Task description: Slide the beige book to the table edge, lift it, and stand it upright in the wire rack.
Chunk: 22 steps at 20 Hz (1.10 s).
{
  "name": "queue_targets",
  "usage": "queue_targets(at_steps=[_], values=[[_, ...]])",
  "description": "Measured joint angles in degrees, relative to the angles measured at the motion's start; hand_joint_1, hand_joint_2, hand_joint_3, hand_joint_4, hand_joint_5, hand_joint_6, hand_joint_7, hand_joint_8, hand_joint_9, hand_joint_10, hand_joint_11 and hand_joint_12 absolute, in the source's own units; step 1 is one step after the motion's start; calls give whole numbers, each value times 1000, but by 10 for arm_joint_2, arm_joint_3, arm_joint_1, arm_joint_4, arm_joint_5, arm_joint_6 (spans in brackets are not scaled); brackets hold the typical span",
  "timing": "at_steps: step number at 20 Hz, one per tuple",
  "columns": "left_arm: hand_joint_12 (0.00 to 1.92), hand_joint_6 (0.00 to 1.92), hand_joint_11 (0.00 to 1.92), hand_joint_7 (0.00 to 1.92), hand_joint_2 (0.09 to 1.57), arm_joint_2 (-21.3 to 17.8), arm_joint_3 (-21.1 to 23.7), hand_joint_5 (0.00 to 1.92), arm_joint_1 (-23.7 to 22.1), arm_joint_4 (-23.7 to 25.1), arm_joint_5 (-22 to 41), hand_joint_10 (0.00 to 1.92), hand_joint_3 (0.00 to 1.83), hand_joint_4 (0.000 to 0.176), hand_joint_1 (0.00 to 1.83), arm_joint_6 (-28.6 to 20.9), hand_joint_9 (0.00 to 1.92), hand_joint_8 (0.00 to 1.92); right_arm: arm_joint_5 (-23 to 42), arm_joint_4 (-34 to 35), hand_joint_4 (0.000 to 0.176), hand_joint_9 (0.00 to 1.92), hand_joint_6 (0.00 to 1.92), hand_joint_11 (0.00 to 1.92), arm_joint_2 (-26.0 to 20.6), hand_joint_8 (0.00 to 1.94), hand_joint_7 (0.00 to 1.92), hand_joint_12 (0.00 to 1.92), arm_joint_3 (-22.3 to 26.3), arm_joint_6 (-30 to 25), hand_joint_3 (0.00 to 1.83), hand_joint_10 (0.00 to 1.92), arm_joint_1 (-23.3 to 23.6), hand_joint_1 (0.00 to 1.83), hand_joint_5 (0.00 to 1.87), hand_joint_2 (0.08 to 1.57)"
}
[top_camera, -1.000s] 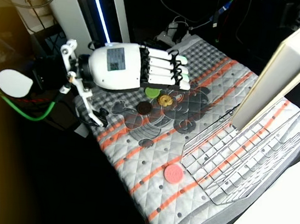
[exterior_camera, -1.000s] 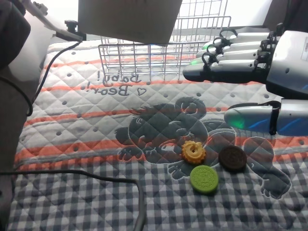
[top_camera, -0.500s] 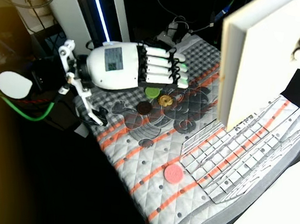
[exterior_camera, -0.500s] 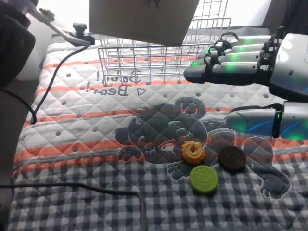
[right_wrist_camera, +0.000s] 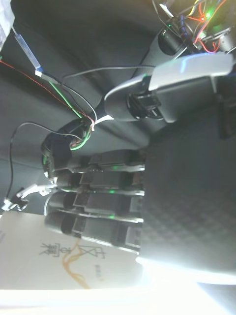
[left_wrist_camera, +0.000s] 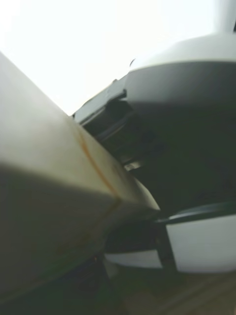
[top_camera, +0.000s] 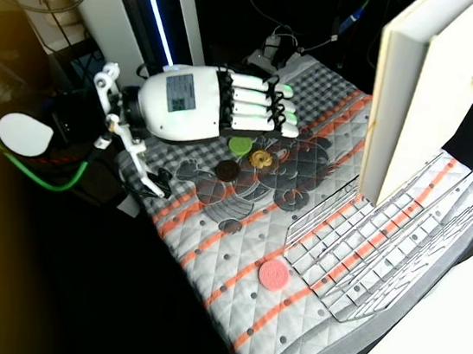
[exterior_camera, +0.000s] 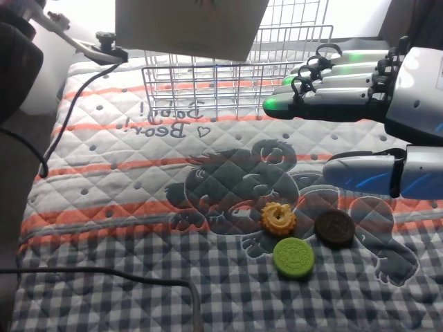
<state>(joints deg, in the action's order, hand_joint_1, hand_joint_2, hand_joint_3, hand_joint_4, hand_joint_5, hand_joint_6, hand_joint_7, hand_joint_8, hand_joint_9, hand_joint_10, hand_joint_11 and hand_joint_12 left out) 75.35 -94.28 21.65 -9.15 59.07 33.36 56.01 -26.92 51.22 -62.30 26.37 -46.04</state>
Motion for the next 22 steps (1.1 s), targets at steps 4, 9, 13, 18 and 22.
queue_targets(at_steps=[4, 9, 13, 18, 22], values=[[1462, 559, 827, 1154, 1044, 1, 0, 1107, 2, -3, -3, 887, 0, 0, 1505, 0, 1139, 577, 1, 1, 0, 364, 2, 258, 4, 2, 377, 243, -1, 0, 0, 2, 0, 0, 331, 1363], [1446, 619, 851, 1176, 1039, 1, 0, 1096, 6, -6, -2, 821, 0, 0, 1506, 0, 1164, 493, 1, 1, 8, 370, 1, 260, 5, 2, 381, 249, -1, 0, 1, 3, 0, 0, 320, 1376], [1427, 701, 837, 1139, 1042, 1, 0, 1108, 15, -14, 8, 781, 0, 0, 1501, 0, 1150, 526, 1, 2, 6, 362, 1, 255, 7, 3, 369, 246, -5, -3, 0, 3, 0, 0, 320, 1369], [902, 692, 965, 1085, 1058, 2, 0, 1085, 36, -36, 10, 1063, 0, 0, 1395, -2, 1060, 720, 2, 1, 9, 380, 2, 276, 7, 7, 383, 251, -6, -5, 1, 9, 0, 0, 326, 1373], [876, 901, 756, 1053, 1086, 3, 0, 976, 46, -44, 9, 1141, 2, 0, 1385, -2, 980, 783, 3, 1, 24, 366, 0, 263, 11, 0, 371, 246, -7, -6, 0, 1, 0, 0, 318, 1361]])
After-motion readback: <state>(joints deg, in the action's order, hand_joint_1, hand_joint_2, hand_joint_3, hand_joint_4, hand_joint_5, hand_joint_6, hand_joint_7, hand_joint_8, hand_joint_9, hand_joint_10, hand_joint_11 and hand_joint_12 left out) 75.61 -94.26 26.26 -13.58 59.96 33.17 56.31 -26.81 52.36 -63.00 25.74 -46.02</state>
